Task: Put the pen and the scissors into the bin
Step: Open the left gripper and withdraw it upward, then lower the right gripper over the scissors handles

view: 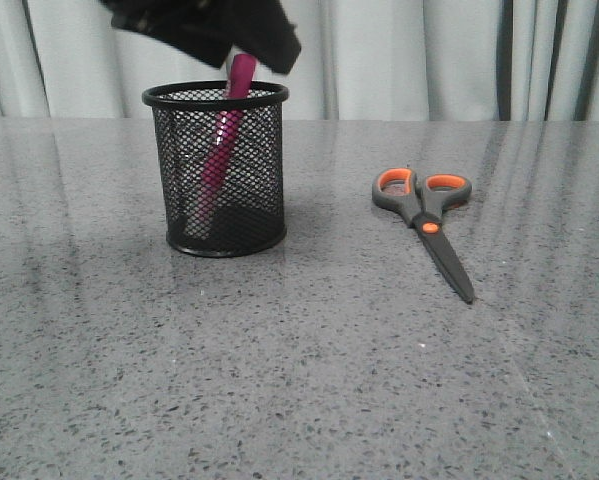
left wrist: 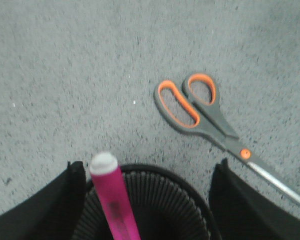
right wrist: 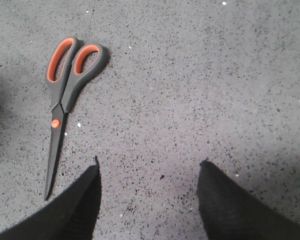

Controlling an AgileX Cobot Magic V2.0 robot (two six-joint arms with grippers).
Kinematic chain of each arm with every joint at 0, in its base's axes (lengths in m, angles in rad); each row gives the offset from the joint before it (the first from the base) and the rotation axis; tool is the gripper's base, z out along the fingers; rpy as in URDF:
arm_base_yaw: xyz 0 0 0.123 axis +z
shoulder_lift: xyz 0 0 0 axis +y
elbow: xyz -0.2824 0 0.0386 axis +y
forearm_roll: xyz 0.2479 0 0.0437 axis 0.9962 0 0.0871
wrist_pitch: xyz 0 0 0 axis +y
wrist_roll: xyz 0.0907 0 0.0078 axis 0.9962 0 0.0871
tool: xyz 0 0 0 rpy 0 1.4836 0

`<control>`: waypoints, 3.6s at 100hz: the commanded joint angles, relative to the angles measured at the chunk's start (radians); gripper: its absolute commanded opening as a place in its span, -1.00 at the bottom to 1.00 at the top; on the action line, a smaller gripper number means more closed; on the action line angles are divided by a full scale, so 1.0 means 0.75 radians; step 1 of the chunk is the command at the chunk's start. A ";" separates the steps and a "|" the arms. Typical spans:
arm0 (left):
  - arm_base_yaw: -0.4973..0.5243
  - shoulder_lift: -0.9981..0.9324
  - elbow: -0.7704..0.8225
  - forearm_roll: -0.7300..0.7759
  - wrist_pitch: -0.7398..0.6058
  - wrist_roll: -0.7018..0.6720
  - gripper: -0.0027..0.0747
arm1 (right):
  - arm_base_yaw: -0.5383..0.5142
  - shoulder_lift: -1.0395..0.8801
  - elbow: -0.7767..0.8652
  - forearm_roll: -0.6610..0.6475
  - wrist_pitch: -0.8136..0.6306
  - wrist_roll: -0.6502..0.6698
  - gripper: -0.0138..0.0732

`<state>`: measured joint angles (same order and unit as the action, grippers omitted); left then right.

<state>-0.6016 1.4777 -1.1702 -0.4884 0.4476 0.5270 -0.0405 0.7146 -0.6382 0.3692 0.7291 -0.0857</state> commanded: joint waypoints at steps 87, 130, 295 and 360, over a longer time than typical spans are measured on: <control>0.396 -0.624 -0.019 0.071 -0.084 -0.131 -0.99 | 0.002 0.006 -0.045 0.154 -0.169 -0.009 0.19; 0.413 -0.756 0.215 0.065 -0.257 -0.194 -0.99 | 0.002 0.006 -0.045 0.311 -0.200 -0.196 0.19; 0.690 -1.125 0.565 0.112 -0.343 -0.194 -0.99 | 0.295 0.552 -0.474 0.035 0.149 -0.154 0.19; 0.690 -1.125 0.565 0.112 -0.323 -0.194 -0.99 | 0.592 1.058 -0.789 -0.393 0.188 0.317 0.19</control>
<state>-0.0862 0.6363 -0.7169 -0.3949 0.2725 0.3935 0.4027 1.5197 -1.1908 0.0799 0.9038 0.1461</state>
